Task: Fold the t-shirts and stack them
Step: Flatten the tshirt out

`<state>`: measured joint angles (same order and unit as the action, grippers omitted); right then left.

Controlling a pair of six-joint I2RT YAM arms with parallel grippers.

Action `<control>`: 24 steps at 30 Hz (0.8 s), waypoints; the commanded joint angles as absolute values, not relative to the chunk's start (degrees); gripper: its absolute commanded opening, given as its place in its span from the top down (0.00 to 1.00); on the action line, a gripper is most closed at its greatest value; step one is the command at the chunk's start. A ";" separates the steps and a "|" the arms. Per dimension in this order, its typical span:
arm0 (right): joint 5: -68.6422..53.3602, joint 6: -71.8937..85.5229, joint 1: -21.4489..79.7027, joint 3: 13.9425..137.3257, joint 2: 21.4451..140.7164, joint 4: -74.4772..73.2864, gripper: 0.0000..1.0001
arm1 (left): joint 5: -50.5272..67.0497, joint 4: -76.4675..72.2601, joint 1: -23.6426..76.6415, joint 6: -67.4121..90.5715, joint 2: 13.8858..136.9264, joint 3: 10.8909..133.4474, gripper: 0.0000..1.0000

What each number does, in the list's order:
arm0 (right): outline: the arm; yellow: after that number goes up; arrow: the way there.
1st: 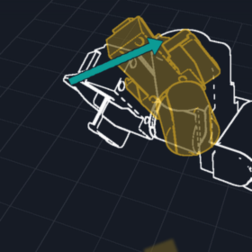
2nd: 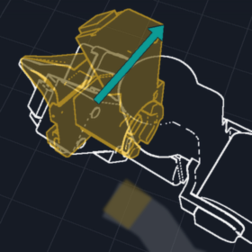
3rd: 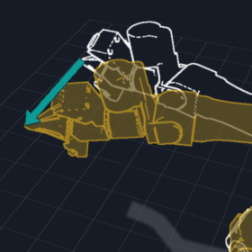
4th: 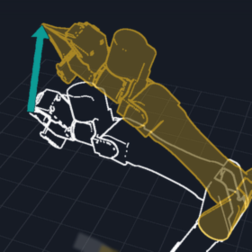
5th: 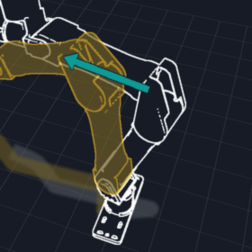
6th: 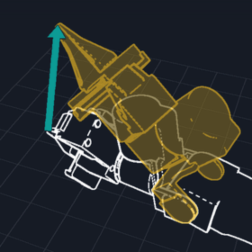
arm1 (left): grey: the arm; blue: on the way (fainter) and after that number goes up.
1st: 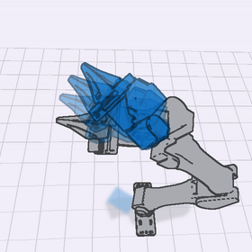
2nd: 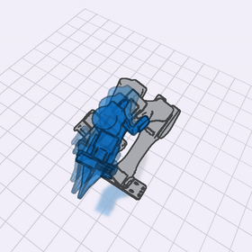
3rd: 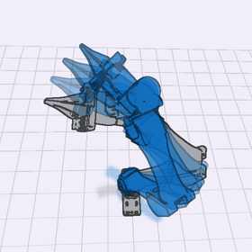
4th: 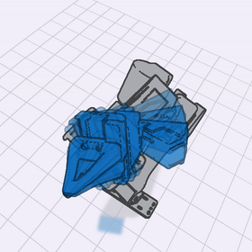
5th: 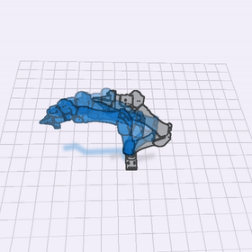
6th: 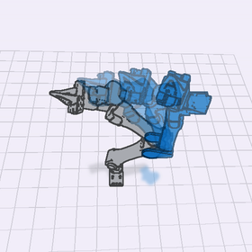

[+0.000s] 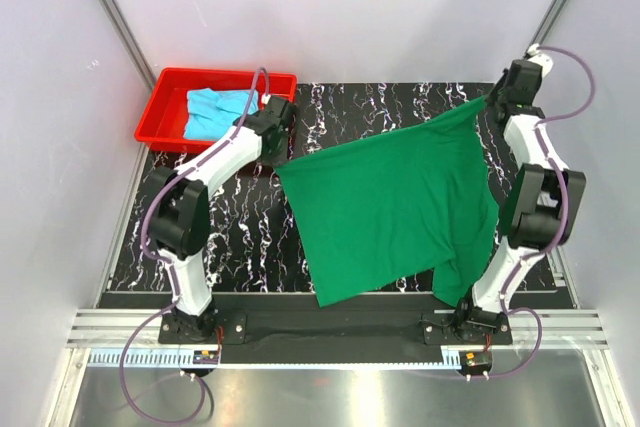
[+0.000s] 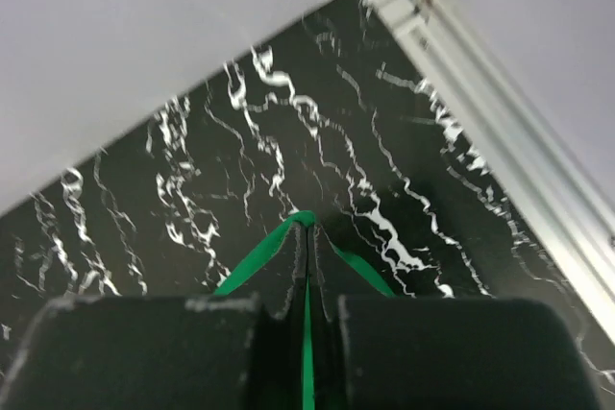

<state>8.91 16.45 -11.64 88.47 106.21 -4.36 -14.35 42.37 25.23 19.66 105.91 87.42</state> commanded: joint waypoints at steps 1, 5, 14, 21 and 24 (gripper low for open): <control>4.66 15.56 -12.13 94.12 107.74 1.06 1.00 | -22.58 42.98 23.56 18.72 104.68 92.11 1.00; 1.50 16.35 -12.13 96.67 111.26 -2.02 1.00 | -25.22 43.77 23.29 19.16 106.43 92.37 1.00; 7.99 18.72 -13.44 96.68 100.13 -8.87 1.00 | -18.46 43.68 24.17 19.25 96.69 93.42 1.00; 18.88 19.51 -13.71 100.10 79.76 -12.22 1.00 | -9.15 42.98 25.75 22.06 80.09 92.55 1.00; 21.78 20.82 -13.71 102.12 72.00 -13.44 1.00 | -5.63 42.54 25.75 21.80 73.32 92.28 1.00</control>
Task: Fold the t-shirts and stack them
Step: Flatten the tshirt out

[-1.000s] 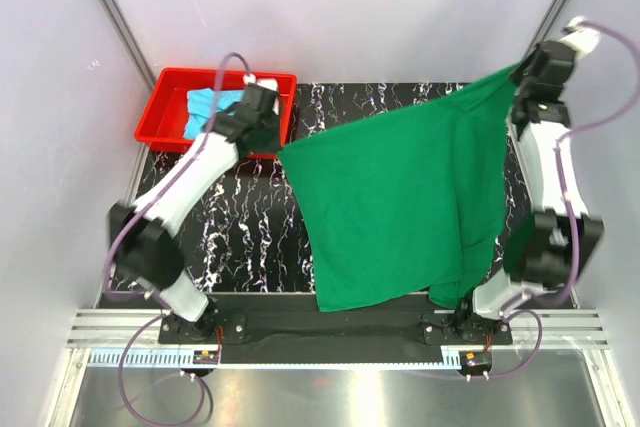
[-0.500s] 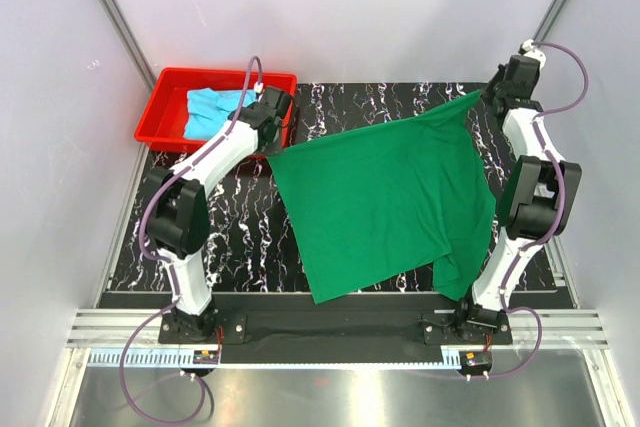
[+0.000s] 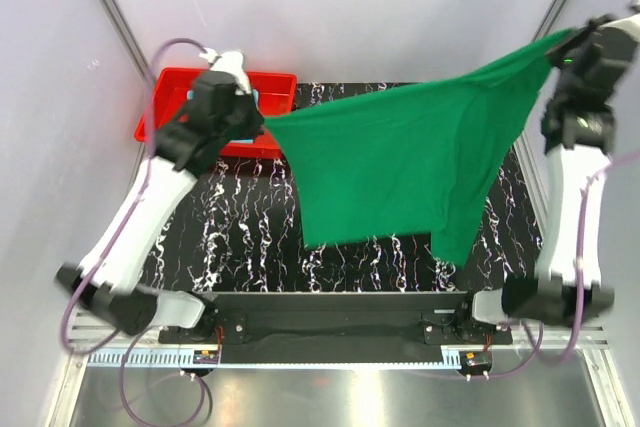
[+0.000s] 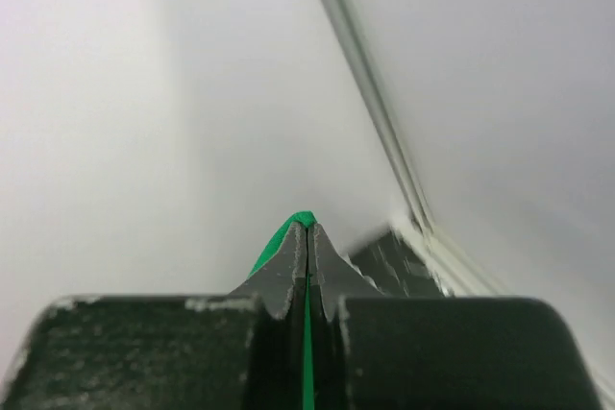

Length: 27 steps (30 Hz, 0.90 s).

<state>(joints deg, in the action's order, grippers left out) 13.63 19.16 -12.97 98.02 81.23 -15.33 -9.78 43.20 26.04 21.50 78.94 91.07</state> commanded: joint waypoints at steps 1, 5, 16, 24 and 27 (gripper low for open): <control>22.49 21.18 -13.71 102.48 69.98 -13.97 1.00 | -3.97 42.71 25.75 21.45 70.34 92.29 1.00; 25.22 21.71 -13.71 102.83 57.96 -15.20 1.00 | -0.88 43.42 26.63 20.13 62.86 93.69 1.00; 29.18 16.52 -13.71 120.14 48.96 -26.36 1.00 | -5.45 49.04 31.64 19.86 51.07 100.46 1.00; 26.47 12.75 -13.71 112.63 53.61 -23.92 1.00 | -8.17 48.52 31.73 20.29 54.92 97.39 1.00; 24.44 11.60 -13.71 100.09 55.63 -15.33 1.00 | -8.61 44.41 31.73 20.22 57.99 89.85 1.00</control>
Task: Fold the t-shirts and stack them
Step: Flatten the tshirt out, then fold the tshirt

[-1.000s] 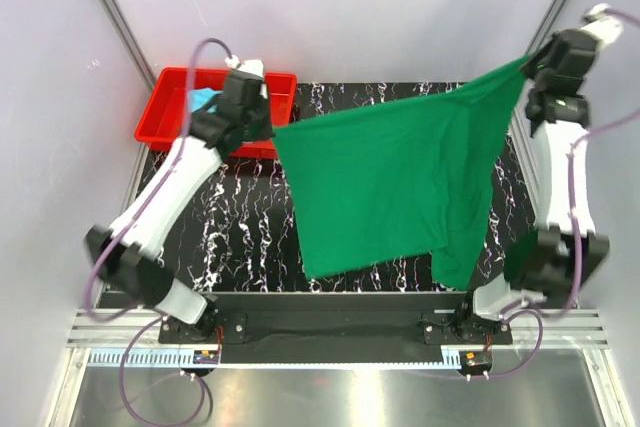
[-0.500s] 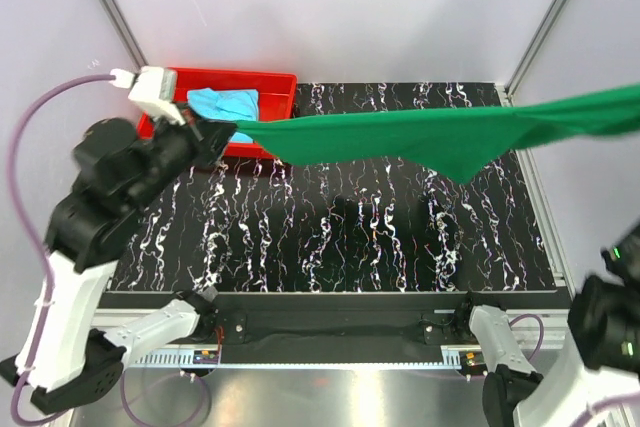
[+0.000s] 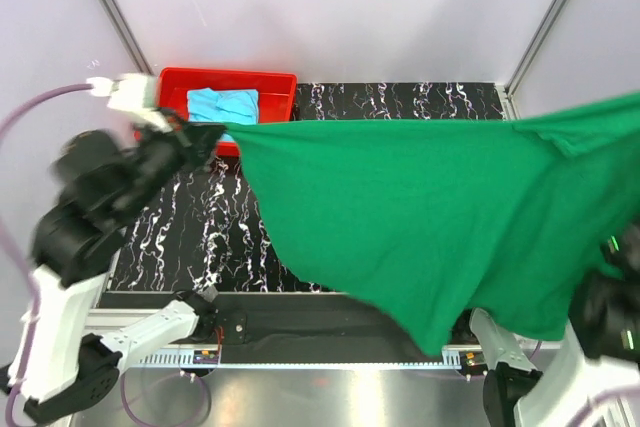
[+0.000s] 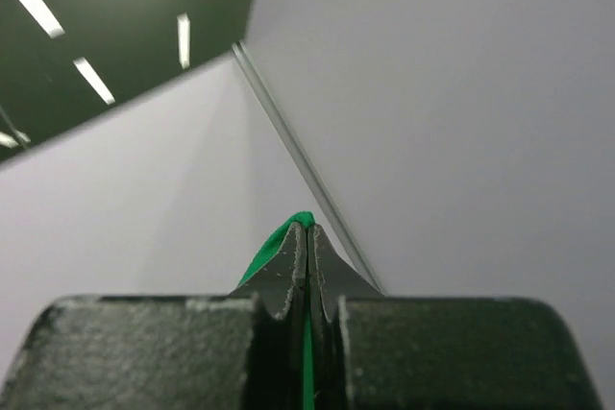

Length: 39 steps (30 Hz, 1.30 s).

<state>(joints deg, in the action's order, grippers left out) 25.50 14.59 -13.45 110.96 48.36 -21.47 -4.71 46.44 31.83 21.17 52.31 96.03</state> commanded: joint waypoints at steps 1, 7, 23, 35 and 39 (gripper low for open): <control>24.26 11.78 -13.71 96.45 55.98 -13.12 1.00 | -9.66 43.34 31.64 20.04 59.23 87.74 1.00; 22.95 13.79 -13.80 75.42 68.35 2.36 1.00 | -17.57 35.17 31.03 15.56 76.26 79.46 1.00; 7.30 17.84 -13.80 90.51 113.81 6.95 1.00 | -28.21 35.24 24.26 16.35 109.15 90.70 1.00; 5.71 17.49 -13.80 94.22 116.81 2.38 1.00 | -25.84 36.47 23.99 15.73 113.11 93.95 1.00; 5.89 18.54 -13.80 93.69 115.93 0.27 1.00 | -26.28 37.18 23.99 16.35 112.85 93.78 1.00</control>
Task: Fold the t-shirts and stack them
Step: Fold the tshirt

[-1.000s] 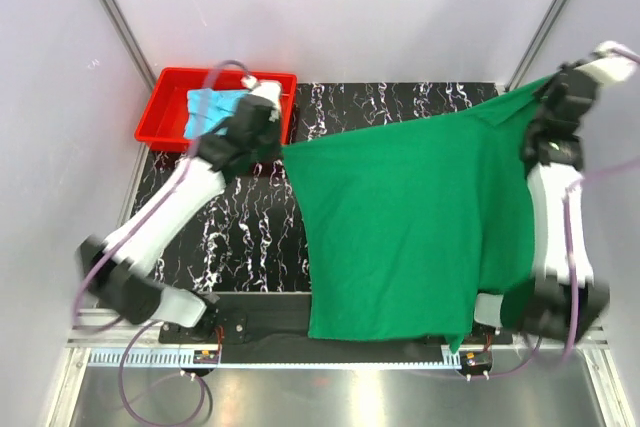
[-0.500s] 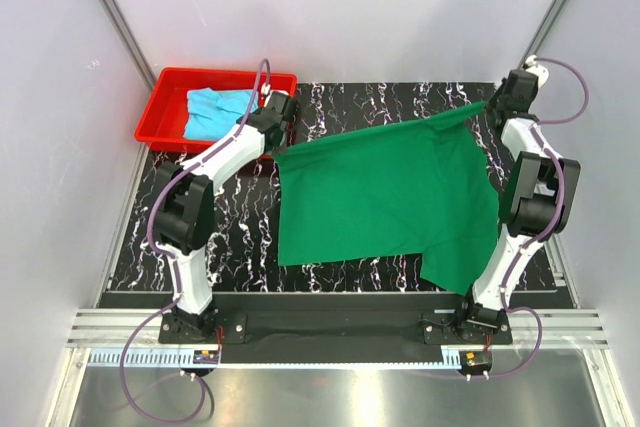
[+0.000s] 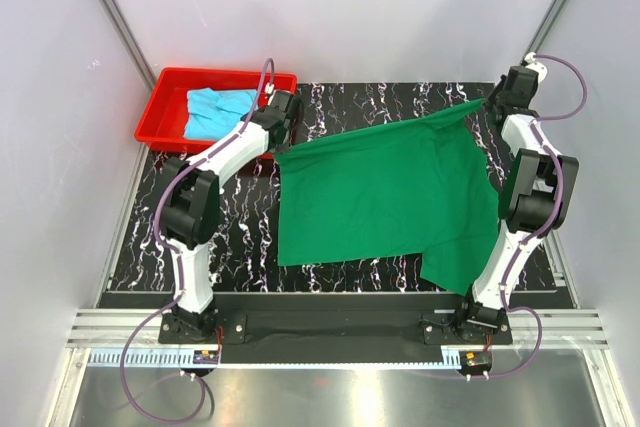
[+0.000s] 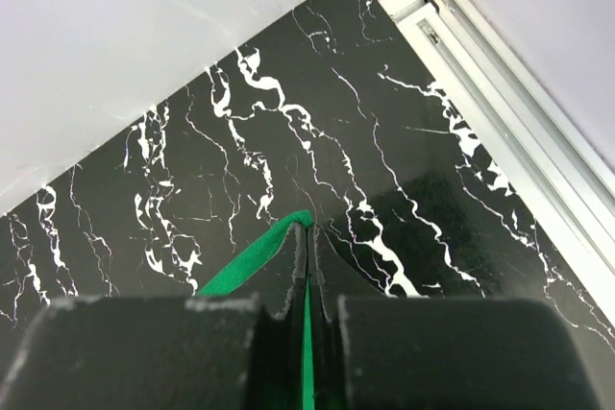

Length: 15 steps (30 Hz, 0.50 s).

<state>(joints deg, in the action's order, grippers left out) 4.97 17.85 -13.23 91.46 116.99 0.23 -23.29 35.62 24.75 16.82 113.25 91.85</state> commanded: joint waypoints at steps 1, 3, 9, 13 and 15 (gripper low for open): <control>6.32 18.81 -13.80 93.78 115.75 -1.74 1.00 | -26.02 37.35 23.99 16.61 112.33 93.43 1.00; 7.11 18.90 -13.80 93.61 115.23 -4.56 1.00 | -24.70 37.35 23.99 17.05 111.63 92.21 1.00; 9.66 18.20 -13.97 90.53 111.28 -8.61 1.00 | -23.91 38.76 24.08 18.72 109.60 89.13 1.00; 11.51 18.81 -14.68 89.04 109.43 -11.16 1.00 | -22.85 38.50 24.08 18.98 107.32 86.84 1.00; 11.69 19.07 -15.29 88.42 108.81 -11.95 1.00 | -21.63 38.67 24.08 19.25 106.88 86.31 1.00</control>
